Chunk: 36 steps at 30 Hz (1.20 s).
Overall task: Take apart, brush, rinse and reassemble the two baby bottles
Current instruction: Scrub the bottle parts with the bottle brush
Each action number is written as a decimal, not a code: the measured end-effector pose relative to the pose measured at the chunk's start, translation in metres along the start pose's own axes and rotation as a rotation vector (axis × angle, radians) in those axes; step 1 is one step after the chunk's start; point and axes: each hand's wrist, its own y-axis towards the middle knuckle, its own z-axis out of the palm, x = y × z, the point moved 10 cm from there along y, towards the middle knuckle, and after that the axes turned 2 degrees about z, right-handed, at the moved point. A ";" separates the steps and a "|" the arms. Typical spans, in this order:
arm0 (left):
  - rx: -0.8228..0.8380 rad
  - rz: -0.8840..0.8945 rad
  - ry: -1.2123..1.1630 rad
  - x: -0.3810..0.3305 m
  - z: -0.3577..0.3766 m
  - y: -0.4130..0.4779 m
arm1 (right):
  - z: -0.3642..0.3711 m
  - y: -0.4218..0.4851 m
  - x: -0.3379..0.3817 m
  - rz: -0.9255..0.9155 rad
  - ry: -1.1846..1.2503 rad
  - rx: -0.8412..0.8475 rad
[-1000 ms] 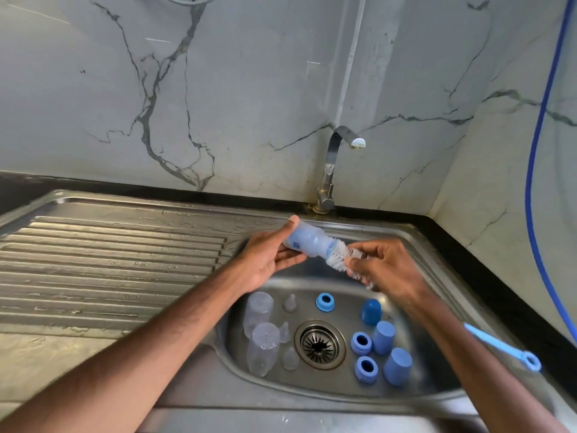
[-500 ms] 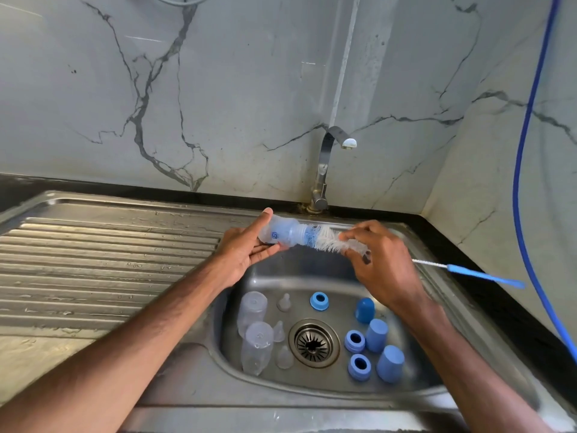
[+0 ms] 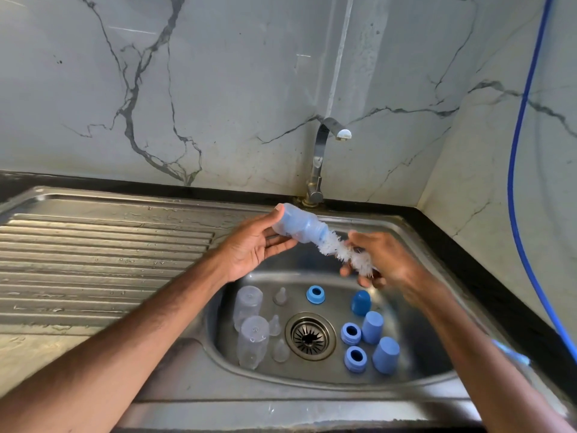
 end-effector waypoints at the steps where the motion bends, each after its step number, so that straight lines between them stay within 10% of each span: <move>1: -0.069 -0.008 0.007 0.003 -0.008 0.001 | -0.004 -0.004 0.014 -0.120 -0.161 -0.113; 8: -0.197 0.016 0.022 -0.002 -0.033 0.003 | 0.005 -0.021 0.054 -0.501 -0.628 -0.364; 18: 0.071 0.064 0.150 -0.010 0.005 0.000 | -0.021 -0.005 0.031 -0.320 -0.383 -0.316; 23: 0.035 0.092 0.182 -0.005 0.009 -0.002 | -0.007 0.007 -0.001 -0.070 -0.046 0.027; 36: -0.237 0.067 0.066 -0.008 -0.036 0.002 | -0.003 -0.020 0.056 -0.537 -0.553 -0.304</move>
